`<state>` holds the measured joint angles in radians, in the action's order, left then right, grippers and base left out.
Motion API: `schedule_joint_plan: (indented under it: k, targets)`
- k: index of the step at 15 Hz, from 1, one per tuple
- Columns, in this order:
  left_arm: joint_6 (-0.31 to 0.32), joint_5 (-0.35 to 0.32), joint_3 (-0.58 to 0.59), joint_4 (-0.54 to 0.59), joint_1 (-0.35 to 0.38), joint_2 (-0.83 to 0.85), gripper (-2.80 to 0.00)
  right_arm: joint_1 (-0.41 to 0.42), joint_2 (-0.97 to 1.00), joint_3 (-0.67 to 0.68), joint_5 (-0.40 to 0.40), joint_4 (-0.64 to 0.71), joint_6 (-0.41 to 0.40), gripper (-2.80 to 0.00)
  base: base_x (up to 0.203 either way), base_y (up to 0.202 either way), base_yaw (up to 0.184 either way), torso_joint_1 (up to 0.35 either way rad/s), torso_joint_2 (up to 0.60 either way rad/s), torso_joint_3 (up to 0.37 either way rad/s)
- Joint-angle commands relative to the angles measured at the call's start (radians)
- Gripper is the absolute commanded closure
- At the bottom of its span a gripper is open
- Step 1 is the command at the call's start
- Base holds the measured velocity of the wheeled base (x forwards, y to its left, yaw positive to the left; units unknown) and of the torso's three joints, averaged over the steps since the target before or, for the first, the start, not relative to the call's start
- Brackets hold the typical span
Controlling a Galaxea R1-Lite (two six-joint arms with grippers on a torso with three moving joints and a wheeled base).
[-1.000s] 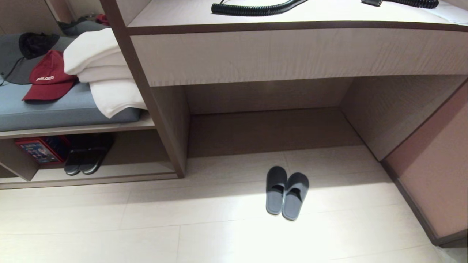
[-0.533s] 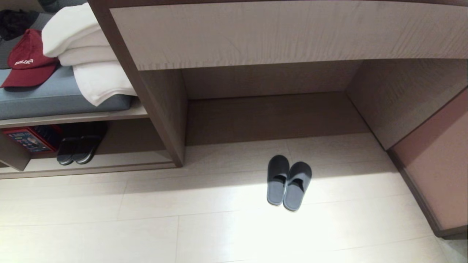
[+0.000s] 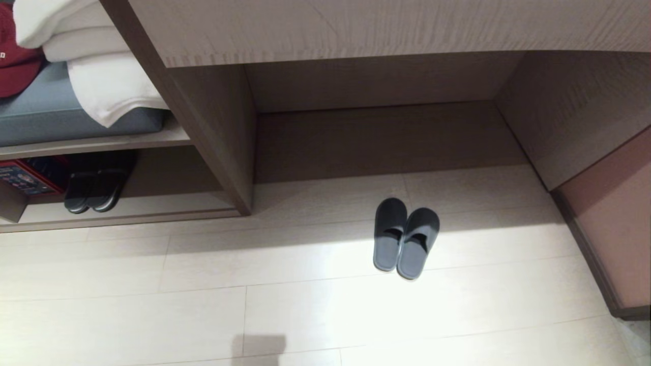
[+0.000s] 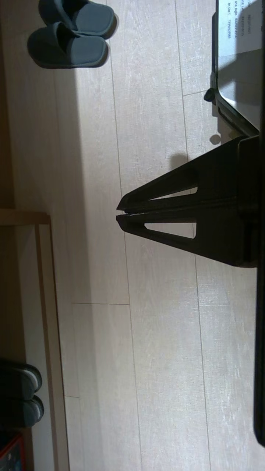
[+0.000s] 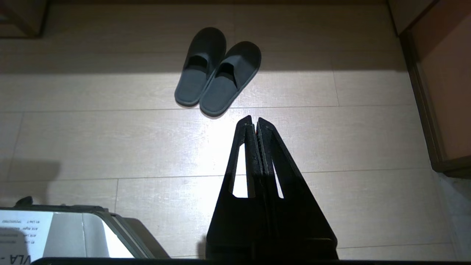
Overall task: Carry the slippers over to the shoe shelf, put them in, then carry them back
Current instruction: Pick up the slippers on the floor
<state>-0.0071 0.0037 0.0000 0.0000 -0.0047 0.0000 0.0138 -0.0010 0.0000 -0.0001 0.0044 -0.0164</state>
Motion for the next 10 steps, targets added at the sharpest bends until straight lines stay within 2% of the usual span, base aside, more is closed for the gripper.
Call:
schedule_joint_plan:
  k: [1, 10]
  targets:
    - [-0.001, 0.001, 0.002, 0.0, 0.0, 0.0, 0.0, 0.0, -0.001, 0.002, 0.0, 0.0, 0.0, 0.0, 0.0, 0.0, 0.0, -0.001, 0.01, -0.198]
    - [-0.001, 0.001, 0.002, 0.0, 0.0, 0.0, 0.0, 0.0, -0.002, 0.002, 0.0, 0.0, 0.0, 0.0, 0.0, 0.0, 0.0, 0.002, 0.0, -0.197]
